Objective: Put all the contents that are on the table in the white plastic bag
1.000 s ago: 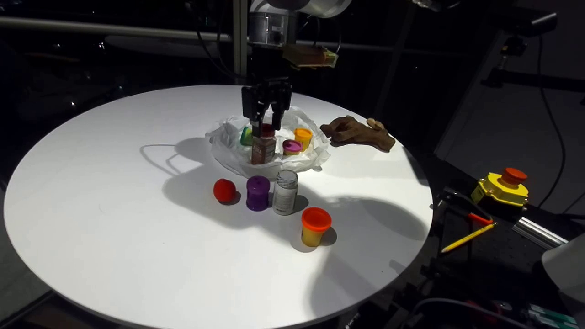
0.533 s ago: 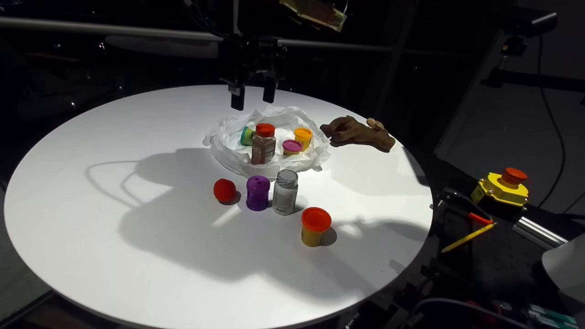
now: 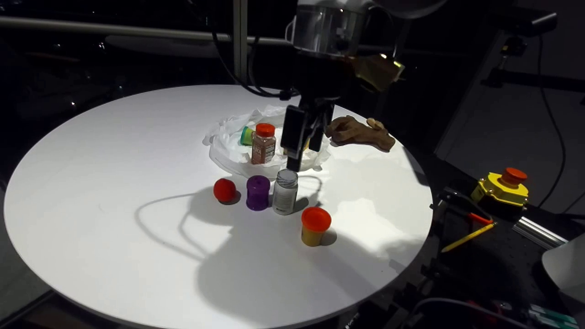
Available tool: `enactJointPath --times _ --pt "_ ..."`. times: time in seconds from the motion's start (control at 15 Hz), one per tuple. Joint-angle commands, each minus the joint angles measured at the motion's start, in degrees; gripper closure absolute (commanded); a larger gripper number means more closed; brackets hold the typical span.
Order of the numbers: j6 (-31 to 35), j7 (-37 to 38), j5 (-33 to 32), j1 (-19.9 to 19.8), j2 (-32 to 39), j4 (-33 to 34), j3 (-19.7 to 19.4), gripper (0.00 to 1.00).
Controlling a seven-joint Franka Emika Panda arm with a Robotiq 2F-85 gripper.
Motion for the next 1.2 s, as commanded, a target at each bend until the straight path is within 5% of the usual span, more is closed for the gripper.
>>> enactJointPath --times 0.0,0.67,1.13 --pt "11.1 -5.5 1.5 -0.5 -1.1 -7.5 1.1 0.00" --pt "20.0 -10.6 1.5 -3.4 5.5 -5.8 2.6 0.00" --pt "19.7 -13.3 2.7 -8.1 10.0 -0.8 6.3 0.00"
